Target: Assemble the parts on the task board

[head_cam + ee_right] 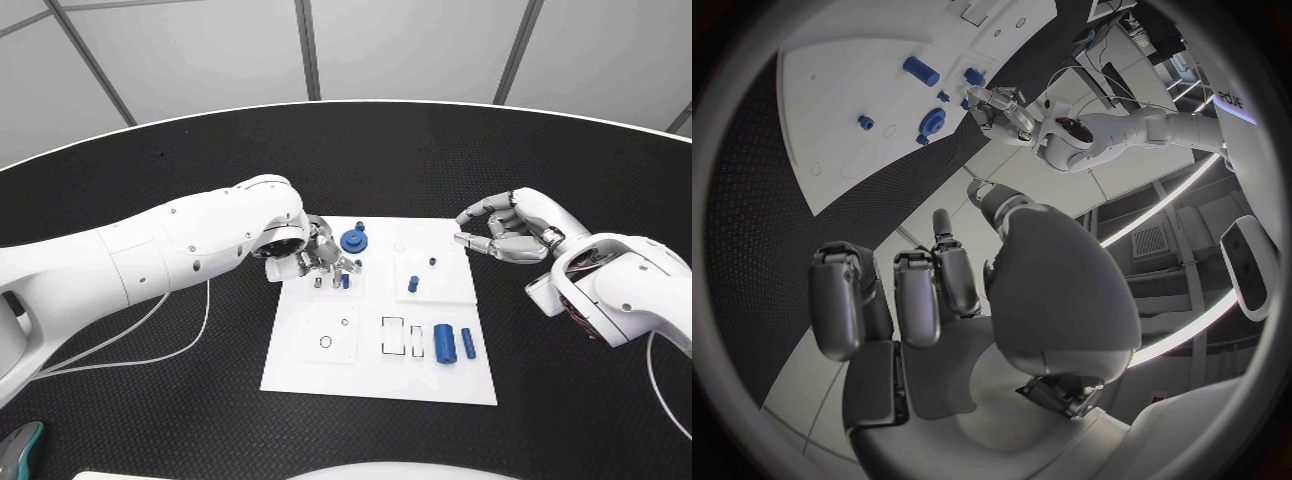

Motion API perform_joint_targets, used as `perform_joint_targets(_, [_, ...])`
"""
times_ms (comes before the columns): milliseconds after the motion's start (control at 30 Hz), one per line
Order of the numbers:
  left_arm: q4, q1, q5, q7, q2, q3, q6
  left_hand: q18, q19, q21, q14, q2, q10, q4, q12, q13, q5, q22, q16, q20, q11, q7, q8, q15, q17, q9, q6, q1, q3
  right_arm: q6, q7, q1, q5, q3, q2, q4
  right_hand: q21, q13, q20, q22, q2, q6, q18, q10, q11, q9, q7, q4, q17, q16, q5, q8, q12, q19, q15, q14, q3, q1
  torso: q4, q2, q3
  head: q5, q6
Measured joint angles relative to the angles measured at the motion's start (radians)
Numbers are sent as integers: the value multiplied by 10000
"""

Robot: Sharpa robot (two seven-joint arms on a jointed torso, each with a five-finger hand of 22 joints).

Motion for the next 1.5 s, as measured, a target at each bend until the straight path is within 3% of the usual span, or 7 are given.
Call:
perform_joint_targets(633, [-86,-1,-3,0,29,-3,419,0,-1,0,0,98,-58,1,-64,-169,0,44,0,1,-15,36,0,0,-1,59,-35,180,57,91,-63,0,0,0,53,-45,-59,-1,0,0,0,0,0,0,0,7,0,29,8,0,0,0,0,0,0,0,28,0,-4,-5,18,2,-64])
perform_joint_targets(1500, [-167,-3,-156,0,167,-4,222,-1,34,36,0,156,-74,0,-118,-176,0,86,0,37,2,36,-1,0,-1,94,-35,335,167,173,-98,0,0,0,74,-34,-58,5,0,0,0,0,0,0,0,13,0,28,5,1,49,-1,0,0,0,0,28,0,14,9,20,-54,-108])
